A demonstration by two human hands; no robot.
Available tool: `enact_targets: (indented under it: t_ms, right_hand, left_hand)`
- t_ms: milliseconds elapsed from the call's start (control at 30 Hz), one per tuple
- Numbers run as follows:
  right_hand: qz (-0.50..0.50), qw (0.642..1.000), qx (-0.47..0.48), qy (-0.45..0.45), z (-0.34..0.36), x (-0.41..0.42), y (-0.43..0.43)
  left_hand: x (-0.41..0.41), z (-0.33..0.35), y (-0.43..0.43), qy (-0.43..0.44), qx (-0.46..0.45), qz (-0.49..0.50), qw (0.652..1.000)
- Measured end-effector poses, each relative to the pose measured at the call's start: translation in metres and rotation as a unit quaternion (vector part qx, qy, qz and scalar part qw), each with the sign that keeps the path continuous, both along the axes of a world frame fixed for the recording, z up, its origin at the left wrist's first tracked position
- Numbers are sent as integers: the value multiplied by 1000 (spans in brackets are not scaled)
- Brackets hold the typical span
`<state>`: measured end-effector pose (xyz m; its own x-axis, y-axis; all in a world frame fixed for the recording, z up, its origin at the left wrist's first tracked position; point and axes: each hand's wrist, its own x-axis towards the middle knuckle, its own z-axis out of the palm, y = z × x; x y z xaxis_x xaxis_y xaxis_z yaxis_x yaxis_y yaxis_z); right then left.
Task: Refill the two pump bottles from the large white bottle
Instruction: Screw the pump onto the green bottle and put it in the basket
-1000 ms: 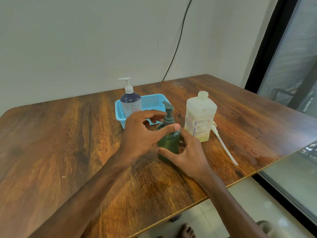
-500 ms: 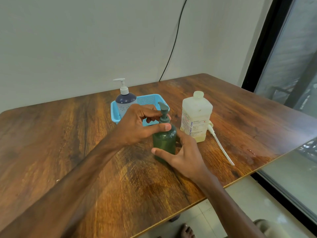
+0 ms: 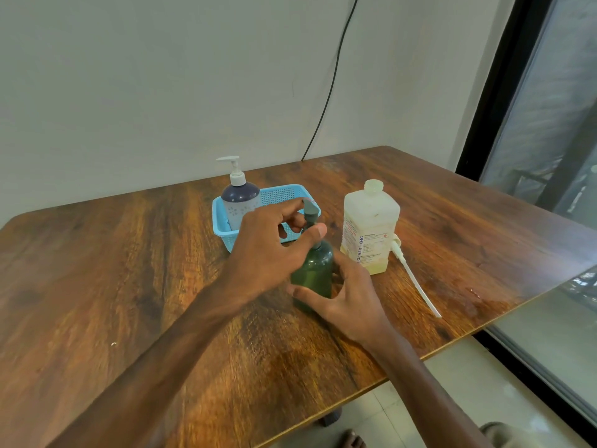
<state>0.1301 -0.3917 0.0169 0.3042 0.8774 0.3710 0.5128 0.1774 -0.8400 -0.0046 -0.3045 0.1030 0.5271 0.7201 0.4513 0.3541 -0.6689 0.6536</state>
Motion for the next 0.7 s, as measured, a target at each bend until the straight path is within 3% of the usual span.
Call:
enact_targets:
  t_ms: [167,367,700]
  right_hand:
    - [-2,1000,-8,-1,0,0,0]
    - [6,1000,-15,-4,0,1,-1]
    - [-3,1000,-14,-10,4,-1,0]
  left_hand:
    - [5,7,1,63,13,-21,998]
    - [-4,-4,2,4,2,2,1000]
    - [-8,3,25,23,15,-127,991]
